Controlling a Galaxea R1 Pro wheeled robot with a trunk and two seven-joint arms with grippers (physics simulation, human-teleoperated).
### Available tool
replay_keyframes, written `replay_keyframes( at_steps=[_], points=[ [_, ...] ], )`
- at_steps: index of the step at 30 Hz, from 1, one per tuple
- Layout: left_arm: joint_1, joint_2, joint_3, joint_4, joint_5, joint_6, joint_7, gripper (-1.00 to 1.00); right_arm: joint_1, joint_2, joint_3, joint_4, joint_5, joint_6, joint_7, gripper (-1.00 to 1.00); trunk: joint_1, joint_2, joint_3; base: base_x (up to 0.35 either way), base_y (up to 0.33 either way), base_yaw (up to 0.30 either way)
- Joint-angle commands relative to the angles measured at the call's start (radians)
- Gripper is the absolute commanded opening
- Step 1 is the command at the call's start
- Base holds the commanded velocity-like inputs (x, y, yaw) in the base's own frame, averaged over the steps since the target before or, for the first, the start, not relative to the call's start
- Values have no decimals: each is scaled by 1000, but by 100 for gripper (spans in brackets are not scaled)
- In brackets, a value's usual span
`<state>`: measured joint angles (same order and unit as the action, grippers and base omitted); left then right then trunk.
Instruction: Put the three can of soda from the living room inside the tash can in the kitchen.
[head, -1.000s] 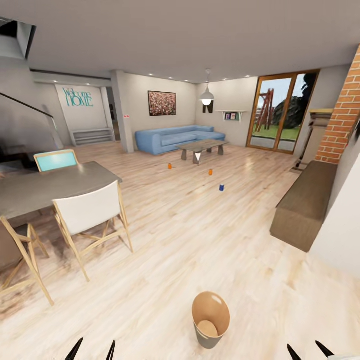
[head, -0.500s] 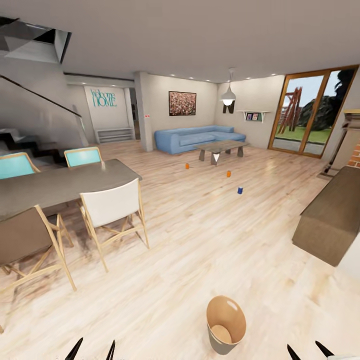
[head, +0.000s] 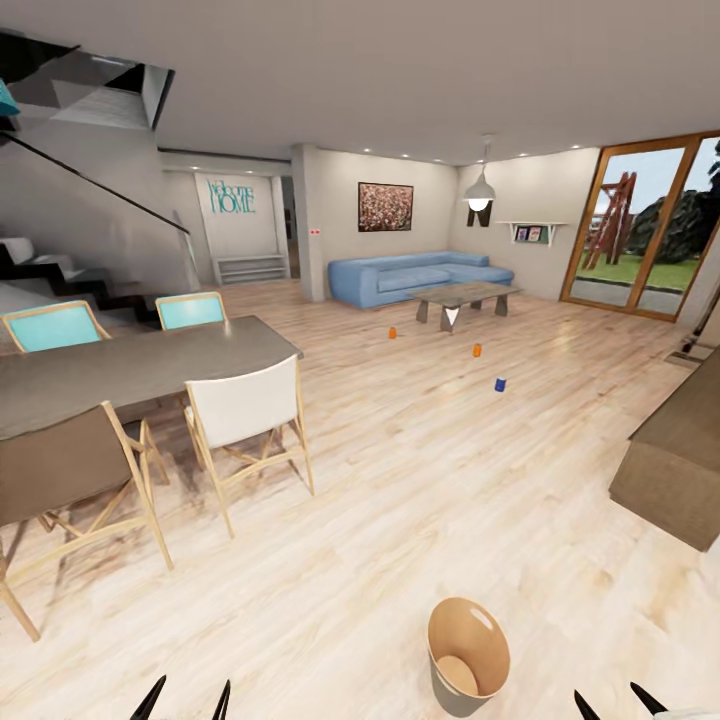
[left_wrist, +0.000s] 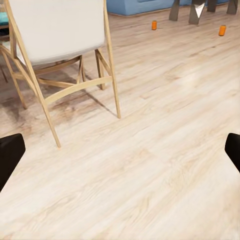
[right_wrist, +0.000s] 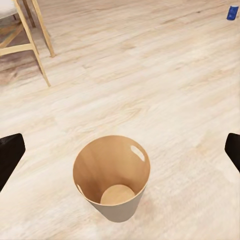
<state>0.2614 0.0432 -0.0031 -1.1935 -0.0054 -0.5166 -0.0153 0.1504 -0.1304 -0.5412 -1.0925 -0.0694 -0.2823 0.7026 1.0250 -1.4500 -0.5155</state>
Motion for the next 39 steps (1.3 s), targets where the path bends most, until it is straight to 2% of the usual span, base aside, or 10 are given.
replay_keyframes(
  at_steps=[1,9,12,13,15,18,22,29,33,39],
  points=[
    [0,0,0,0,0,0,0,100,0,0,0,0,0,0,0,100,0,0,0,14,0,18],
    [-1,0,1,0,0,1,-1,100,0,-2,0,-12,1,14,6,100,0,0,0,15,0,5],
    [-1,-1,0,-1,0,3,0,100,-5,-4,1,-38,2,67,3,100,0,0,0,3,0,1],
    [-1,-1,0,0,0,3,0,100,-10,-5,1,-51,2,95,2,100,0,0,0,2,0,0],
    [-1,-2,0,3,-3,8,1,100,-80,-18,2,-115,5,311,-1,100,0,0,0,0,0,0],
    [-1,-2,0,3,-3,9,1,100,-150,-39,2,-134,30,462,-7,100,0,0,0,0,0,0],
    [-1,-3,1,-1,-3,10,2,100,-347,-85,5,-140,167,765,-25,100,0,0,0,0,0,0],
    [-1,-3,1,-5,-2,12,3,100,-588,-100,42,-89,355,1050,-24,100,0,0,0,0,0,0],
    [0,-4,1,-7,-4,16,3,100,-760,-105,108,54,461,1208,-29,100,0,0,0,0,0,0],
    [2,-5,1,-1,-8,18,3,100,-976,-134,141,384,573,1286,-60,100,0,0,0,0,0,0]
  ],
)
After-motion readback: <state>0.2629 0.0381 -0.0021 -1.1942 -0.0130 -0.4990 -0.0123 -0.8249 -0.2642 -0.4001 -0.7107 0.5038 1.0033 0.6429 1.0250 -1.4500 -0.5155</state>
